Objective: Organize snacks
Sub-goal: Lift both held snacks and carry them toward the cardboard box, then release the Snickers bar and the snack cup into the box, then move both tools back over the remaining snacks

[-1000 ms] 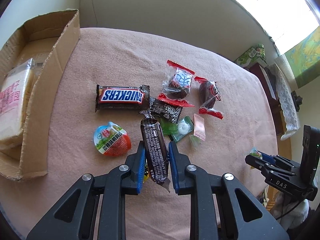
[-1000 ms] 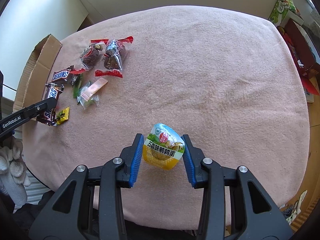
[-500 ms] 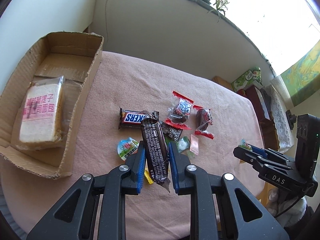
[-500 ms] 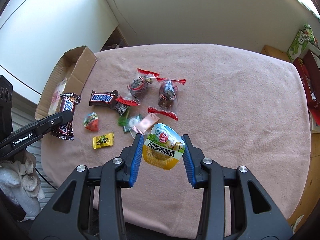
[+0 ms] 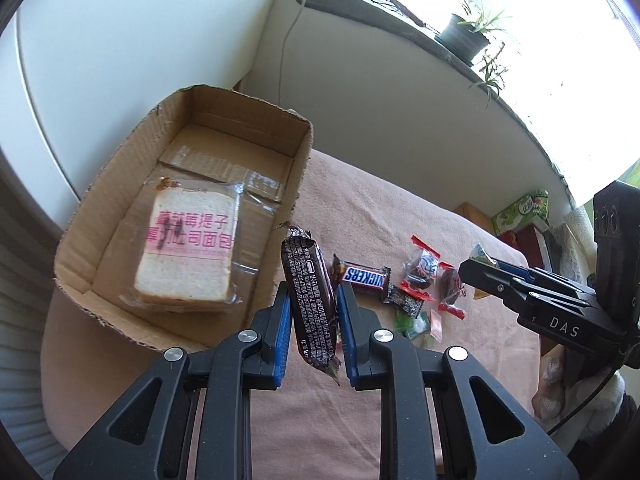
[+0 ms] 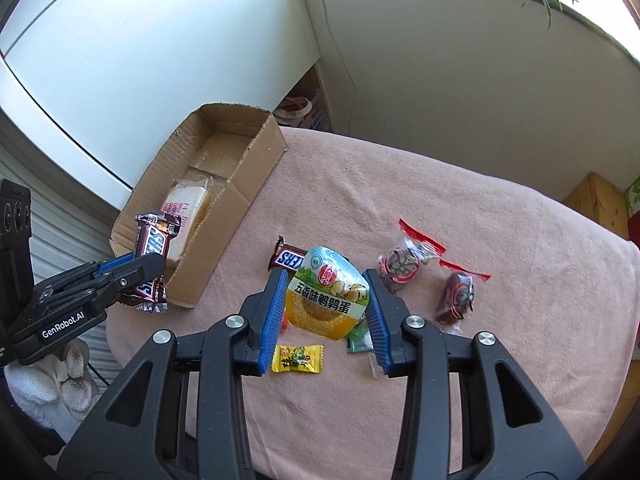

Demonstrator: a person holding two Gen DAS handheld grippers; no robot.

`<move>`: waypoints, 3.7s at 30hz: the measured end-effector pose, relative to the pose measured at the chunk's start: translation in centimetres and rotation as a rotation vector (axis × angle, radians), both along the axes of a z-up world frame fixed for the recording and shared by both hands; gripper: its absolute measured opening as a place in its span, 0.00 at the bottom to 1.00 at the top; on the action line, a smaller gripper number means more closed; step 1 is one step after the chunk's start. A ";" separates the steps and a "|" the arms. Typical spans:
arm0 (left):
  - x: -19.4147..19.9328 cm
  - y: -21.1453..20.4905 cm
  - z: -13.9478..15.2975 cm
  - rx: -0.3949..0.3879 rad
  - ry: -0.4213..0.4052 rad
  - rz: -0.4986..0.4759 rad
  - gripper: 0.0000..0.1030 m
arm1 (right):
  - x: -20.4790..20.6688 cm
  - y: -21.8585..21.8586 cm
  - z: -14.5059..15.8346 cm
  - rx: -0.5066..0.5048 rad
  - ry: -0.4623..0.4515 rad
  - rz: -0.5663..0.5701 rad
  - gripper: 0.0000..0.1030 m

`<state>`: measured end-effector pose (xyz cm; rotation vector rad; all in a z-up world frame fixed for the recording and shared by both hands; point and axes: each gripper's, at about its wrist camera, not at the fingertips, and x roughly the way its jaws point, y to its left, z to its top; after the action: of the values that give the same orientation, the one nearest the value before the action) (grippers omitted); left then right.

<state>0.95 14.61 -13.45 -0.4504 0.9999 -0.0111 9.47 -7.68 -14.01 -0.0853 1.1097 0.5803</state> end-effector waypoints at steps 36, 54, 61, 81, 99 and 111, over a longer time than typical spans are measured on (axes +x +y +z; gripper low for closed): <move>-1.3 10.1 -1.3 0.122 0.049 0.172 0.20 | 5.1 16.6 -3.1 -0.061 0.003 0.228 0.39; -1.1 9.8 -0.9 0.135 0.039 0.174 0.27 | 4.7 16.6 -2.0 -0.049 -0.027 0.228 0.69; -1.2 8.8 -0.5 0.127 0.028 0.154 0.27 | 4.7 14.2 -1.1 -0.036 -0.029 0.197 0.70; -0.4 -0.2 0.6 0.075 0.001 -0.066 0.27 | 3.1 -1.7 0.2 -0.045 -0.025 -0.040 0.70; 1.2 -8.3 -3.2 0.044 0.090 -0.254 0.39 | -0.3 -10.4 -7.2 0.002 0.230 -0.224 0.70; 2.1 -8.9 -6.2 0.028 0.168 -0.255 0.39 | 1.6 -10.6 -11.9 0.140 0.437 -0.367 0.59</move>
<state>3.08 5.72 -19.69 -0.2988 1.2167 -0.1902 11.05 -18.30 -25.91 0.3769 1.4610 0.3500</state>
